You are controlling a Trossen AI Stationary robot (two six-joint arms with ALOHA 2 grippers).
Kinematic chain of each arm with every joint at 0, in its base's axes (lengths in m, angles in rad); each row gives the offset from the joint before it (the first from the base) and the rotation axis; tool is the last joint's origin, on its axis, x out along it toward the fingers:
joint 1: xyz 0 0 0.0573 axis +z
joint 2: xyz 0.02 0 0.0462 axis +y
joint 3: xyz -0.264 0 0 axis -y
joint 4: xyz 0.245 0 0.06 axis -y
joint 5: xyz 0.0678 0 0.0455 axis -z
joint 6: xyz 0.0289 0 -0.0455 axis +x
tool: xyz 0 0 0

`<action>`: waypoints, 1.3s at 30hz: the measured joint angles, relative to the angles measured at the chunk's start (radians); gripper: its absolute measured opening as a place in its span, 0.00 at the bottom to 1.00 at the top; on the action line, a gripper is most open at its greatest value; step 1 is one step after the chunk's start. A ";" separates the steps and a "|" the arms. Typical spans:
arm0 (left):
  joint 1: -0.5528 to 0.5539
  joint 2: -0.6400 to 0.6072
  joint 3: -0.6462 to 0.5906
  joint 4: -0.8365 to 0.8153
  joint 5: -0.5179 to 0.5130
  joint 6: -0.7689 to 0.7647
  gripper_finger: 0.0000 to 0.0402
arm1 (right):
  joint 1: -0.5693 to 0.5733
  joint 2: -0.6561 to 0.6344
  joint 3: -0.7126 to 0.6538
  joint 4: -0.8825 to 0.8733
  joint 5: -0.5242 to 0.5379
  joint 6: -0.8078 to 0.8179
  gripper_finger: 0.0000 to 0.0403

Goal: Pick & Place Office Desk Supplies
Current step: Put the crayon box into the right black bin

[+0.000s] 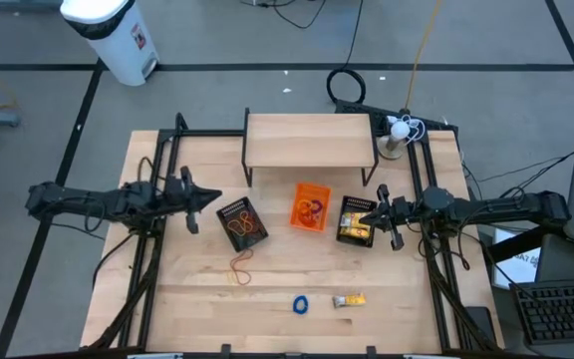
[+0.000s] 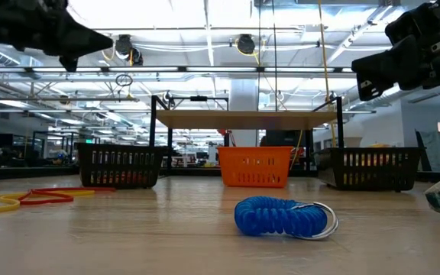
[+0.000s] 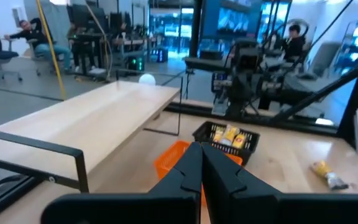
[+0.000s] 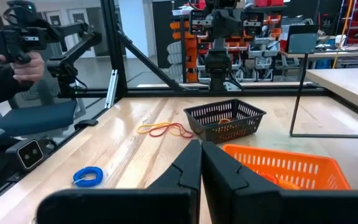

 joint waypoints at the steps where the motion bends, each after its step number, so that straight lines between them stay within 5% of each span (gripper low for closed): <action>1: 0.000 -0.022 -0.014 0.003 0.004 -0.005 0.00 | 0.000 0.000 0.000 0.000 0.000 0.000 0.01; 23: -0.001 -0.177 -0.227 0.070 0.053 -0.042 0.00 | 0.001 -0.001 0.000 0.013 0.000 0.012 0.01; 39: 0.000 -0.178 -0.226 0.059 0.105 0.018 0.00 | 0.041 0.000 0.000 0.130 0.010 -0.149 0.01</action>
